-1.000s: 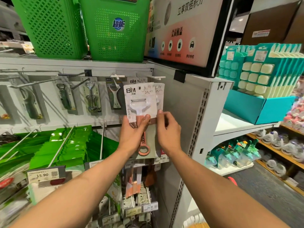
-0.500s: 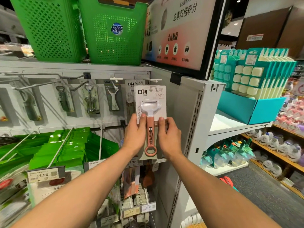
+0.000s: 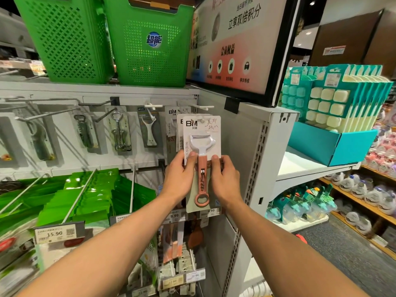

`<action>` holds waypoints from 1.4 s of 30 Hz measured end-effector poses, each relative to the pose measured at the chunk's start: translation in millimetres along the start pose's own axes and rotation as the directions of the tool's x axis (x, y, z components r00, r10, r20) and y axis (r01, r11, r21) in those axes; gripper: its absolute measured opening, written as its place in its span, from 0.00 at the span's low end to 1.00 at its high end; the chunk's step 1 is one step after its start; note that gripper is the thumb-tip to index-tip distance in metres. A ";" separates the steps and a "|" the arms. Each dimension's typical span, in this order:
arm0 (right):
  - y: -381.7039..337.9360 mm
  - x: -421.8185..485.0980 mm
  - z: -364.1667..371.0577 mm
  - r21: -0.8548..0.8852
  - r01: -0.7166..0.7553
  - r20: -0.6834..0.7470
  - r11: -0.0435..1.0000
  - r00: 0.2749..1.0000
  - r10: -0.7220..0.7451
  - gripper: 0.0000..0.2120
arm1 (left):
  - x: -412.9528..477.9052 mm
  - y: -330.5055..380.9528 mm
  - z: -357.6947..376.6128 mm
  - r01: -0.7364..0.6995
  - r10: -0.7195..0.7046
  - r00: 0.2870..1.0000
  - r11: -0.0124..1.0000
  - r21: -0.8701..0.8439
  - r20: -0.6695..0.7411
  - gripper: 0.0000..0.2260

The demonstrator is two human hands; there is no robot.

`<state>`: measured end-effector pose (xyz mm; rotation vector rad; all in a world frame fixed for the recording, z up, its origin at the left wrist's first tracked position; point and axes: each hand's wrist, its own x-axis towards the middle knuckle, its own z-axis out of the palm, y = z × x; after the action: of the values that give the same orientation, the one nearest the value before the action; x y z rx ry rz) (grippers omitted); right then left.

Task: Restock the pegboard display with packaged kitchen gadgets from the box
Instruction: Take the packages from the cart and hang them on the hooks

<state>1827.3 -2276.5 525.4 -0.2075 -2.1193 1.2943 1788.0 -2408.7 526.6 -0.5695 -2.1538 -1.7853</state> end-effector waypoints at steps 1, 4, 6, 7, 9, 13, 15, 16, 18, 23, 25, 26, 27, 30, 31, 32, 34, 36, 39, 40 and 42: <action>-0.3 1.5 0.4 0.001 -0.002 0.002 1.000 1.000 0.002 0.15 | 1.2 -0.9 0.1 0.003 -0.003 1.000 1.000 0.002 -0.005 0.08; -0.7 7.0 2.7 -0.019 -0.004 0.003 1.000 1.000 0.004 0.14 | 6.5 -5.2 0.2 0.008 -0.008 0.998 1.000 0.008 -0.065 0.07; 1.9 12.1 8.0 -0.055 -0.004 -0.014 0.998 1.000 0.003 0.15 | 10.7 -7.4 0.3 0.017 -0.014 0.993 1.000 0.024 -0.118 0.08; 3.6 14.8 10.5 -0.076 -0.002 -0.031 0.997 1.000 0.000 0.16 | 12.4 -7.9 -0.1 0.024 -0.018 0.989 0.999 0.039 -0.148 0.10; 6.2 20.1 16.6 -0.116 -0.002 -0.058 0.993 0.998 -0.005 0.18 | 16.8 -8.7 -2.2 0.023 -0.008 0.978 0.997 0.067 -0.209 0.13; 7.6 31.0 22.9 -0.171 -0.008 -0.047 0.985 0.999 0.000 0.24 | 26.2 -16.5 -9.0 0.026 0.007 0.962 0.993 0.115 -0.274 0.22; 7.9 36.1 24.9 -0.150 -0.017 0.012 0.988 1.000 0.019 0.27 | 31.6 -23.3 -11.6 0.040 -0.003 0.962 0.991 0.131 -0.272 0.24; 7.5 38.3 25.4 -0.135 -0.030 0.054 0.990 0.998 0.037 0.27 | 33.2 -24.5 -13.1 0.050 -0.014 0.966 0.990 0.133 -0.257 0.26; 5.7 41.6 25.5 -0.086 -0.051 0.135 0.995 0.989 0.062 0.26 | 37.2 -26.9 -15.7 0.072 -0.044 0.978 0.989 0.127 -0.206 0.29; 0.9 46.4 25.6 0.030 -0.085 0.216 0.996 0.973 0.077 0.22 | 43.1 -33.5 -17.6 0.107 -0.094 0.990 0.985 0.132 -0.100 0.30; 1.7 48.4 27.3 0.030 -0.096 0.226 0.995 0.970 0.086 0.21 | 44.0 -33.8 -16.9 0.096 -0.080 0.991 0.983 0.155 -0.108 0.31; 1.8 49.1 27.4 0.027 -0.099 0.225 0.995 0.970 0.091 0.20 | 44.5 -34.7 -16.6 0.093 -0.074 0.991 0.982 0.166 -0.113 0.31; 2.8 50.6 28.6 0.026 -0.101 0.221 0.995 0.971 0.093 0.20 | 46.0 -37.0 -16.5 0.093 -0.073 0.991 0.980 0.175 -0.116 0.32; 5.7 52.5 30.7 0.021 -0.086 0.206 0.996 0.975 0.080 0.21 | 50.2 -43.9 -16.2 0.094 -0.072 0.991 0.976 0.197 -0.116 0.35; 6.7 53.5 32.1 0.025 -0.085 0.203 0.996 0.976 0.078 0.21 | 51.4 -47.8 -16.1 0.084 -0.061 0.991 0.976 0.200 -0.119 0.35; 7.1 53.7 33.3 0.033 -0.087 0.202 0.996 0.976 0.079 0.21 | 51.8 -47.9 -15.8 0.073 -0.048 0.991 0.976 0.207 -0.124 0.34; 8.2 53.1 38.5 0.070 -0.090 0.198 0.993 0.977 0.074 0.21 | 53.5 -50.5 -15.5 0.061 -0.030 0.990 0.973 0.222 -0.140 0.32; 10.3 53.1 45.0 0.097 -0.075 0.168 0.992 0.984 0.058 0.20 | 56.8 -55.3 -14.5 0.062 -0.031 0.989 0.976 0.210 -0.148 0.31; 11.0 59.1 56.3 0.135 -0.065 0.151 0.989 0.988 0.044 0.19 | 67.2 -61.6 -10.5 0.081 -0.051 0.985 0.981 0.175 -0.166 0.30; 10.8 63.2 60.0 0.156 -0.071 0.152 0.985 0.987 0.047 0.18 | 70.6 -60.4 -8.3 0.094 -0.064 0.983 0.980 0.173 -0.172 0.29; 12.5 76.9 72.6 0.210 -0.110 0.157 0.971 0.985 0.077 0.14 | 80.5 -63.6 -3.0 0.104 -0.066 0.980 0.975 0.198 -0.190 0.26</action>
<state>1721.7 -2290.2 525.8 -0.1218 -2.0890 1.6318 1686.9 -2412.0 508.9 -0.2561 -2.2282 -1.5590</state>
